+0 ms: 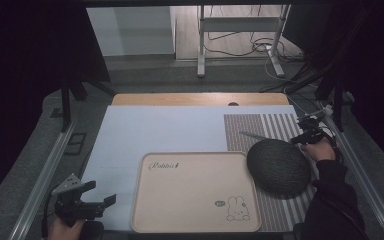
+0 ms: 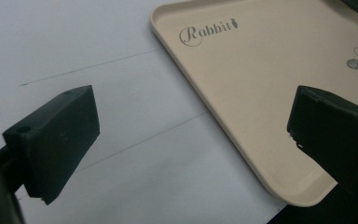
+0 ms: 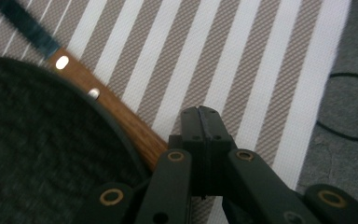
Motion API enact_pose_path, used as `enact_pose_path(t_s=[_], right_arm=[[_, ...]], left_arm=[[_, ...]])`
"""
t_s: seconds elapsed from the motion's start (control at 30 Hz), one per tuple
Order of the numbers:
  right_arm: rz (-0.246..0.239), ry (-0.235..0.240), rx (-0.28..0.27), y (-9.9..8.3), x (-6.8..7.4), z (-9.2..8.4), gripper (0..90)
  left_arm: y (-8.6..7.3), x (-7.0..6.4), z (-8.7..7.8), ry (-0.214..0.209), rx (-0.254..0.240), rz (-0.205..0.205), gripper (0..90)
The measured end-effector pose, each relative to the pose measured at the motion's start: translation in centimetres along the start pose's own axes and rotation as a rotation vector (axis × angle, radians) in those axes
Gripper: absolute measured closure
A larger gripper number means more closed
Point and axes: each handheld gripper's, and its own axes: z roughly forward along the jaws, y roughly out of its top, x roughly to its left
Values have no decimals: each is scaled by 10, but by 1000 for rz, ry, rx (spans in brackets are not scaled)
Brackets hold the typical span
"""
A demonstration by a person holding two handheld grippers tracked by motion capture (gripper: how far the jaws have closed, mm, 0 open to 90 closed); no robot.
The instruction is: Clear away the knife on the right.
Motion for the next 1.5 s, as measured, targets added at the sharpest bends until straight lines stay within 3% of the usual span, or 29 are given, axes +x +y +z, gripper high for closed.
enact_pose_path(t_s=[0.17, 0.3, 0.4, 0.53, 0.6, 0.67, 0.77, 0.93, 1.03, 1.23, 1.5], right_arm=[[3, 31, 33, -3, 3, -2, 892], [4, 27, 44, -2, 3, -3, 891], [4, 30, 25, 1, 4, -6, 884], [23, -6, -31, 7, 6, -15, 687], [33, 9, -55, 11, 9, -18, 567], [51, 39, -40, 14, 12, -18, 474], [41, 7, -45, 20, 19, -16, 348], [-6, 21, -55, 31, 38, -8, 121], [2, 26, -35, 39, 47, 0, 0], [-9, -5, -1, 50, 57, 16, 0], [-36, 11, 52, 57, 64, 35, 0]], left_arm=[[0, 0, 0, -1, -1, 4, 24], [0, 0, 0, -2, -2, 4, 23], [0, 0, 0, -3, -2, 4, 24], [0, 0, 0, -1, -2, 5, 24], [0, 0, 0, -2, -2, 4, 24], [0, 0, 0, -2, -2, 3, 24], [0, 0, 0, -1, -1, 3, 24], [0, 0, 0, -2, -1, -2, 24], [0, 0, 0, -2, -2, -3, 24], [0, 1, 0, -4, -2, -3, 24], [0, 1, 0, -2, 0, -4, 24]])
